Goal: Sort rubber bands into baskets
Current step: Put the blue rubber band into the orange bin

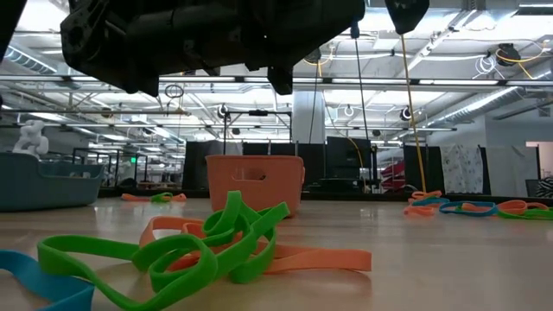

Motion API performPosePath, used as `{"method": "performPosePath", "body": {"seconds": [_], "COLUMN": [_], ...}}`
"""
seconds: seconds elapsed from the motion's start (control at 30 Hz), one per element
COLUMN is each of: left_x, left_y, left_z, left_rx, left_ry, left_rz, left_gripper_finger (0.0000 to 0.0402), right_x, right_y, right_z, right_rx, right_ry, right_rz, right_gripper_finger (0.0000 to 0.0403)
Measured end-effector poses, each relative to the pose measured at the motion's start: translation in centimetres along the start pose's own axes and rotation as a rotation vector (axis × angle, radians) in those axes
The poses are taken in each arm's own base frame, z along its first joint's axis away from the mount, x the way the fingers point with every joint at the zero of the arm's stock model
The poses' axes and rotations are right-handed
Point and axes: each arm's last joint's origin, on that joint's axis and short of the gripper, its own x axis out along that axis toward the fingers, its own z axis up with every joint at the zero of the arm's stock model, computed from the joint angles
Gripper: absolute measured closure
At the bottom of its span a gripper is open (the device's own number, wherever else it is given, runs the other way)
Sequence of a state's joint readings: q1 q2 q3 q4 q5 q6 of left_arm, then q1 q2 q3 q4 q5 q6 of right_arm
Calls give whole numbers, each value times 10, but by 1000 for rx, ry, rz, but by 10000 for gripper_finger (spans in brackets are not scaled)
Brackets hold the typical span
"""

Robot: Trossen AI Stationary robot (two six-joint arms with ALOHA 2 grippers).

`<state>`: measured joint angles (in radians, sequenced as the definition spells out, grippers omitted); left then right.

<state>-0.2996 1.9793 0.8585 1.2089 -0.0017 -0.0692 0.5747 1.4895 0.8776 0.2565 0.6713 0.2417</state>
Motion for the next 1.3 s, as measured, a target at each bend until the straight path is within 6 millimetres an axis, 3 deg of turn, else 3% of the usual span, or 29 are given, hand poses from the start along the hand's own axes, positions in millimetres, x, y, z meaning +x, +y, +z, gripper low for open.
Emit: {"method": "performPosePath", "body": {"seconds": [0.17,0.33,0.53,0.7,0.87,1.3], "left_x": [0,0,-7,-24,-41,-53], "left_y": [0,1,15,31,48,61], "left_z": [0,-1,11,23,20,9], "left_rx": [2,4,3,103,78,28], "left_ry": [0,24,205,426,618,759], "left_rz": [-1,5,82,283,430,527], "left_gripper_finger": [394,397,398,399,399,385], "right_x": [0,-1,-13,-22,-24,-25], "right_y": [1,-1,-12,-19,-23,-24], "right_z": [-1,-2,-2,-12,-20,-22], "right_rx": [-2,-18,-36,-6,17,19], "right_ry": [10,27,123,239,317,337], "right_rz": [23,11,-16,-57,-98,-107], "right_gripper_finger": [383,327,255,220,210,209]}}
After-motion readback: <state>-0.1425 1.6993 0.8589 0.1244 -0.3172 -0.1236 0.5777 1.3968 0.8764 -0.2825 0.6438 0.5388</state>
